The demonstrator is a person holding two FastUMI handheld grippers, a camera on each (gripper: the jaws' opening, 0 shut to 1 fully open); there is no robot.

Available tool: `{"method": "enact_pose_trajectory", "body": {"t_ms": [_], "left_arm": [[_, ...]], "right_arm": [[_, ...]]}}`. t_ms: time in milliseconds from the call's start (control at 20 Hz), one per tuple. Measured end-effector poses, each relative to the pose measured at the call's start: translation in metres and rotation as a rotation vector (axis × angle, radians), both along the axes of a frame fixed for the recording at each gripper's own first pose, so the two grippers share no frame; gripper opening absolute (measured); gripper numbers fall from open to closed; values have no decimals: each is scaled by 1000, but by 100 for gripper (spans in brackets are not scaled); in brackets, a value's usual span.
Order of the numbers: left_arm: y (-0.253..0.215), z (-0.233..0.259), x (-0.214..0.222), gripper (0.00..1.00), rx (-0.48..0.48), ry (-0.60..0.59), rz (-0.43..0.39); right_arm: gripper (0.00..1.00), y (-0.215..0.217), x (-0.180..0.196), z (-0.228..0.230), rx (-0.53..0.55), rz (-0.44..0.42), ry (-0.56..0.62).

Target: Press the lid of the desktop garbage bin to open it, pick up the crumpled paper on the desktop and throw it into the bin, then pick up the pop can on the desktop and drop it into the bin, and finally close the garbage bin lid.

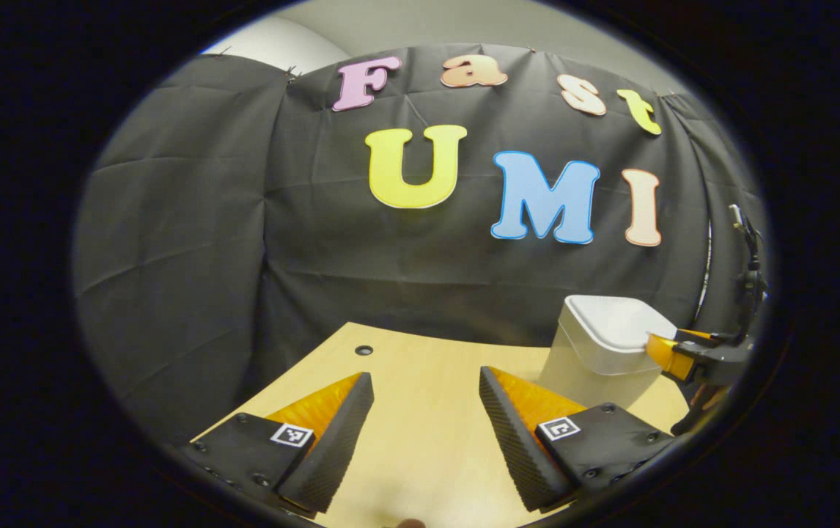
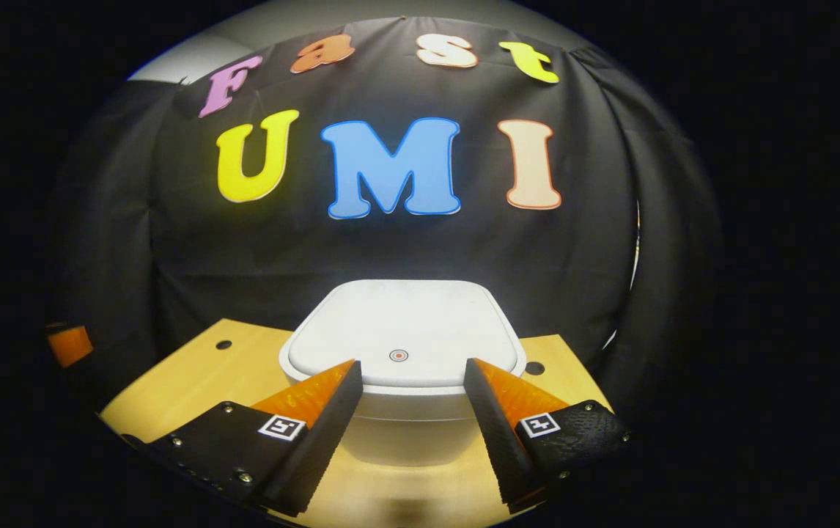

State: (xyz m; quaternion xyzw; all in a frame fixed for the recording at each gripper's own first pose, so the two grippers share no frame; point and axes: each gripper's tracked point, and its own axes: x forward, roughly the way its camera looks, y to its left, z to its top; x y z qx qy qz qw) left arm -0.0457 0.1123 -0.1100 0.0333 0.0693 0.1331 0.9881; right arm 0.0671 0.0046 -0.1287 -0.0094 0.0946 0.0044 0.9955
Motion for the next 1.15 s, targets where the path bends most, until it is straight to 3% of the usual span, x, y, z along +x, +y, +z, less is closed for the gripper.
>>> {"method": "enact_pose_trajectory", "body": {"t_ms": [550,650,750,900,1150], "left_arm": [[7,9,-11,93,11,-12,-11],[3,13,-9,91,12,-17,-25],[-3,13,-6,100,16,-18,-47],[-17,16,-1,91,23,-21,-86],[-33,23,3,90,42,-32,-138]], "right_arm": [[90,4,-9,6,8,24,-12],[90,7,-17,15,6,25,-36],[90,12,-27,22,0,29,-57],[90,12,-43,29,5,23,-71],[90,6,-68,39,-1,-15,-99]]}}
